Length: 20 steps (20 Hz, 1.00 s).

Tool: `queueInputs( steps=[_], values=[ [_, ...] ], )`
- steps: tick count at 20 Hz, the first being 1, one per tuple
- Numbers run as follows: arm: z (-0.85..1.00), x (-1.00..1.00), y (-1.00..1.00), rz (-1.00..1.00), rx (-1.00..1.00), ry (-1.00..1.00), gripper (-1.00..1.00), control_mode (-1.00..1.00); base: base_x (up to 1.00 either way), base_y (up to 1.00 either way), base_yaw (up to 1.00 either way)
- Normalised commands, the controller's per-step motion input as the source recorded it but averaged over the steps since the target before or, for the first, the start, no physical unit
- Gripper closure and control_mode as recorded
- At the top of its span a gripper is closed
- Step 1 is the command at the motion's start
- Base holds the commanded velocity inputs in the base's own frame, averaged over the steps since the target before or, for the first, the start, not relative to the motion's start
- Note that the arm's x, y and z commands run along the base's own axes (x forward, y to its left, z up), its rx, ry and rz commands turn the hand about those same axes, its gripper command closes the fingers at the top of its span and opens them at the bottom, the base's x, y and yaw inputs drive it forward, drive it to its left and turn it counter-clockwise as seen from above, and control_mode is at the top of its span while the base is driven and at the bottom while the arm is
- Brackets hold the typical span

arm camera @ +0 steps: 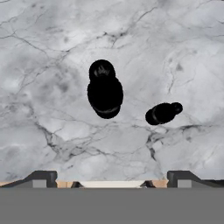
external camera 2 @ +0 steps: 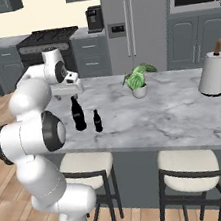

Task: Place the large bottle from the dining counter next to the other large bottle outside the sink, and place the small bottle from the dining counter next to the other small bottle inside the sink.

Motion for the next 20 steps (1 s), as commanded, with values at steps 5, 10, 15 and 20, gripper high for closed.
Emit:
queueInputs(
  steps=[5, 10, 15, 20],
  values=[
    [-0.07, 0.13, 0.05, 0.0, 0.0, 0.01, -1.0, -1.0, 0.0, 0.0, 0.0],
    [-0.14, 0.11, 0.0, 0.0, 0.0, 0.0, -1.0, -1.0, 0.0, 0.0, 0.0],
    [-0.16, 0.27, 0.02, -0.01, 0.0, 0.0, -1.0, -1.0, 0.0, 0.0, 0.0],
    [-0.11, 0.36, 0.02, -0.01, 0.0, 0.0, -1.0, -1.0, 0.0, 0.0, 0.0]
  ],
)
